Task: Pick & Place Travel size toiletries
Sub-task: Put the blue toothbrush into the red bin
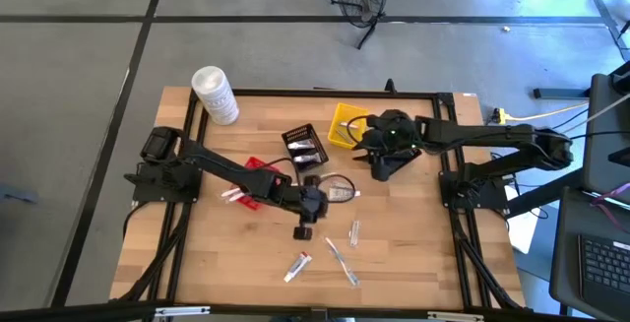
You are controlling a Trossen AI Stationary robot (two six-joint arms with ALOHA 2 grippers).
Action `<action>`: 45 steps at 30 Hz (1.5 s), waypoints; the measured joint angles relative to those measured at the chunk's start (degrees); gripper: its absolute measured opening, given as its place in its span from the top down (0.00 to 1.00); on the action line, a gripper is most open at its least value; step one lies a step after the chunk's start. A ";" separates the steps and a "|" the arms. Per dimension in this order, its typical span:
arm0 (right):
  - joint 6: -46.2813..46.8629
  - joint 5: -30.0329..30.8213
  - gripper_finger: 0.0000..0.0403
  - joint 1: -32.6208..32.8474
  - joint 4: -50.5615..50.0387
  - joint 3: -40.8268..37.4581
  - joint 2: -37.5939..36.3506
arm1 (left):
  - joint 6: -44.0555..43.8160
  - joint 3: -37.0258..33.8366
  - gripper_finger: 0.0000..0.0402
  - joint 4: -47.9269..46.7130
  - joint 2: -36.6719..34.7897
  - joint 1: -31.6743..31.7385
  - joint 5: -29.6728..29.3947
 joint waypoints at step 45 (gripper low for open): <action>-2.85 0.42 0.64 1.05 9.08 -0.02 4.34 | -0.43 7.26 0.95 -12.20 10.53 -2.53 10.47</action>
